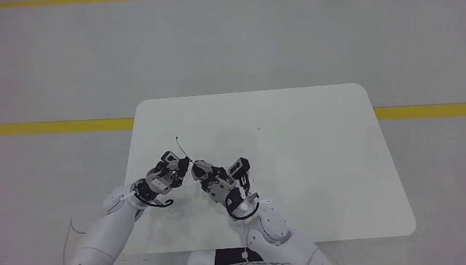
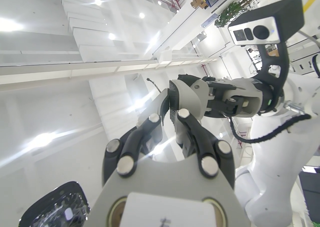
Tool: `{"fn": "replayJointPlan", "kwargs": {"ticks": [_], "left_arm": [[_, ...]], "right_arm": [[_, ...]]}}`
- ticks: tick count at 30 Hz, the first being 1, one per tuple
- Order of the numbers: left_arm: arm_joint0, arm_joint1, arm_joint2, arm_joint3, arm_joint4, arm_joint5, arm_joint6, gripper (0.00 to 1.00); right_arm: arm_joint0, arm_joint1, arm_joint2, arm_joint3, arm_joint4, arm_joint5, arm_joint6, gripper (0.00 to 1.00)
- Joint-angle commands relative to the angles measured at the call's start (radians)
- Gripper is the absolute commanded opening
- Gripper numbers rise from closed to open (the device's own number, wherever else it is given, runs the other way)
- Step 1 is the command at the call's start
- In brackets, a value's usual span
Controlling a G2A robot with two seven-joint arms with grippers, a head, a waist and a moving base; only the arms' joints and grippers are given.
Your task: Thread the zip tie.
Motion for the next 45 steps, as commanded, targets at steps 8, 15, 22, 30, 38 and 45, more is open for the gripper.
{"fn": "replayJointPlan", "kwargs": {"ticks": [8,15,22,30,38,45], "left_arm": [[0.0,0.0,0.0,0.0,0.0,0.0,0.0,0.0],[0.0,0.0,0.0,0.0,0.0,0.0,0.0,0.0],[0.0,0.0,0.0,0.0,0.0,0.0,0.0,0.0],[0.0,0.0,0.0,0.0,0.0,0.0,0.0,0.0],[0.0,0.0,0.0,0.0,0.0,0.0,0.0,0.0],[0.0,0.0,0.0,0.0,0.0,0.0,0.0,0.0]], "right_arm": [[-0.024,0.001,0.03,-0.006,-0.018,0.0,-0.001,0.0],[-0.031,0.0,0.04,-0.007,-0.027,0.0,0.0,0.0],[-0.02,0.003,0.024,-0.01,-0.035,0.021,0.011,0.36],[-0.003,0.003,0.004,0.0,-0.019,0.017,0.009,0.29],[0.008,0.0,-0.009,0.003,-0.009,0.0,0.0,0.21],[0.007,-0.002,-0.009,-0.008,-0.014,0.0,0.002,0.19]]}}
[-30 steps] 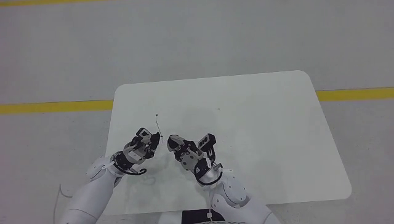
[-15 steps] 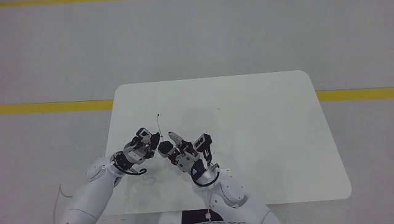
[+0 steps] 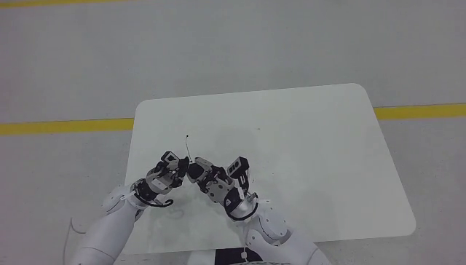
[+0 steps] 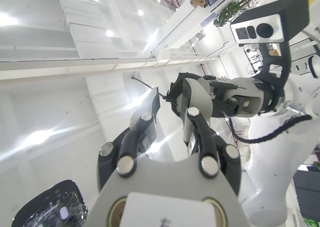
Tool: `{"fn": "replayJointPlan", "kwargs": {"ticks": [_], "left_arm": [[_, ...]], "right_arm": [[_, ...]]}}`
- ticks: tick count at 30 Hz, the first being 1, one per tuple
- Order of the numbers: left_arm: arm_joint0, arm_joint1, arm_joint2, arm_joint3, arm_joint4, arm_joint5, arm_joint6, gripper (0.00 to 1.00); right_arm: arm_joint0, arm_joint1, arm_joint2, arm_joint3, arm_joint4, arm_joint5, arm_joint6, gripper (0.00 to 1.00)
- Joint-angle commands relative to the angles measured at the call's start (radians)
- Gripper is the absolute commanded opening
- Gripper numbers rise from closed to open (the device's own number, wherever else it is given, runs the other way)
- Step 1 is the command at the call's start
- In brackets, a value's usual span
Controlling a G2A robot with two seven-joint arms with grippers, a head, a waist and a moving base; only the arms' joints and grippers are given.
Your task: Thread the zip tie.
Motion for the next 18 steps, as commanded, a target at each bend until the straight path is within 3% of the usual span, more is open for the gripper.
{"fn": "replayJointPlan", "kwargs": {"ticks": [1,4,10,18], "left_arm": [[0.0,0.0,0.0,0.0,0.0,0.0,0.0,0.0],[0.0,0.0,0.0,0.0,0.0,0.0,0.0,0.0],[0.0,0.0,0.0,0.0,0.0,0.0,0.0,0.0],[0.0,0.0,0.0,0.0,0.0,0.0,0.0,0.0]], "right_arm": [[0.0,-0.001,0.0,-0.001,0.0,0.0,0.0,0.19],[-0.002,-0.002,0.002,-0.005,-0.004,0.0,0.001,0.17],[-0.006,-0.005,0.008,-0.007,-0.008,0.0,0.002,0.01],[-0.018,-0.005,0.024,-0.013,-0.023,0.0,0.001,0.0]]}}
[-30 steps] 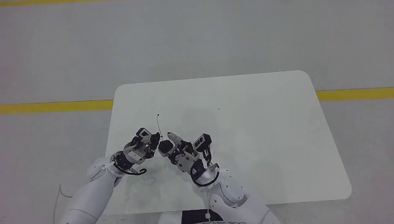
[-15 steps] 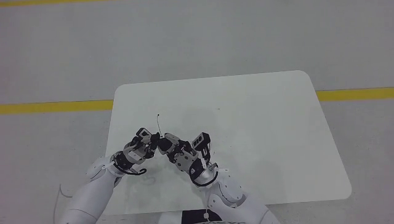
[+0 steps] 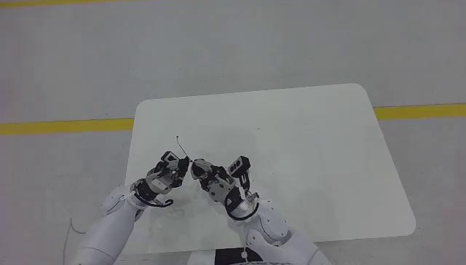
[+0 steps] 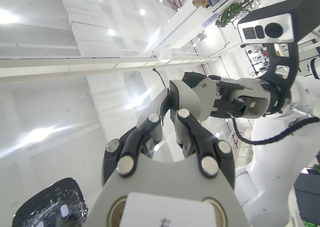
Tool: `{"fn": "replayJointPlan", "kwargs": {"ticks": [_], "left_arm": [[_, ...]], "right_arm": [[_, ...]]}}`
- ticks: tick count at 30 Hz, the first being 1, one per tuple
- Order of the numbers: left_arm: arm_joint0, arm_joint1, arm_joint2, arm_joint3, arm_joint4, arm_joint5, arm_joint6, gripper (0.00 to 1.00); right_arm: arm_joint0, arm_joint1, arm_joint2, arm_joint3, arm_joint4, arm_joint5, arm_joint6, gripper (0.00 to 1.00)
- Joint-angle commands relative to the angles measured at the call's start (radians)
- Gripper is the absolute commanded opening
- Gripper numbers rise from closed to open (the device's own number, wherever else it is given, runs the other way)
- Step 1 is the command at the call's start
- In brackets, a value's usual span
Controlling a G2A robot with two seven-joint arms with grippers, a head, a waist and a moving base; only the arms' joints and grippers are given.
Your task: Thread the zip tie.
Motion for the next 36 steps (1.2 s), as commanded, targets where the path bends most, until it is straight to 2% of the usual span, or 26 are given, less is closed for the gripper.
{"fn": "replayJointPlan", "kwargs": {"ticks": [1,36], "left_arm": [[0.0,0.0,0.0,0.0,0.0,0.0,0.0,0.0],[0.0,0.0,0.0,0.0,0.0,0.0,0.0,0.0]], "right_arm": [[-0.004,0.0,0.005,-0.001,-0.003,0.0,0.0,0.0],[-0.086,-0.005,0.132,-0.033,-0.037,0.0,0.019,0.0]]}}
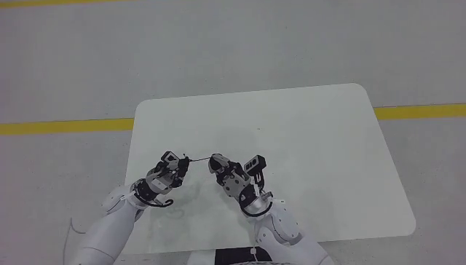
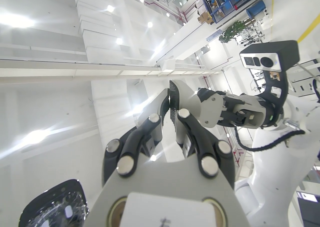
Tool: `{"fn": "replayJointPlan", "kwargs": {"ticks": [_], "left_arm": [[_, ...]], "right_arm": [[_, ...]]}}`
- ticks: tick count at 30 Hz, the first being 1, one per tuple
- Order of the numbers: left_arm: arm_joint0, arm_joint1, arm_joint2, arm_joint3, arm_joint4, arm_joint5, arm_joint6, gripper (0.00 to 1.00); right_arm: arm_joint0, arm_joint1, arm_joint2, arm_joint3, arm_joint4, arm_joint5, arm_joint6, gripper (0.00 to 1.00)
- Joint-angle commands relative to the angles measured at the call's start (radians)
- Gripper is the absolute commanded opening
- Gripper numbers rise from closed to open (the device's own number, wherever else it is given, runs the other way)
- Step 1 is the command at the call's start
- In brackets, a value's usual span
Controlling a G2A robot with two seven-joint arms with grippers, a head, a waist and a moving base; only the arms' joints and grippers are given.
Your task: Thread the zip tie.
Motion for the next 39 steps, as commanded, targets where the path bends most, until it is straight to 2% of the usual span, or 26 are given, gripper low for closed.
{"fn": "replayJointPlan", "kwargs": {"ticks": [1,39], "left_arm": [[0.0,0.0,0.0,0.0,0.0,0.0,0.0,0.0],[0.0,0.0,0.0,0.0,0.0,0.0,0.0,0.0]], "right_arm": [[-0.003,0.0,0.005,-0.001,0.0,0.0,0.001,0.0],[-0.044,-0.008,0.078,-0.027,-0.006,0.0,0.018,0.0]]}}
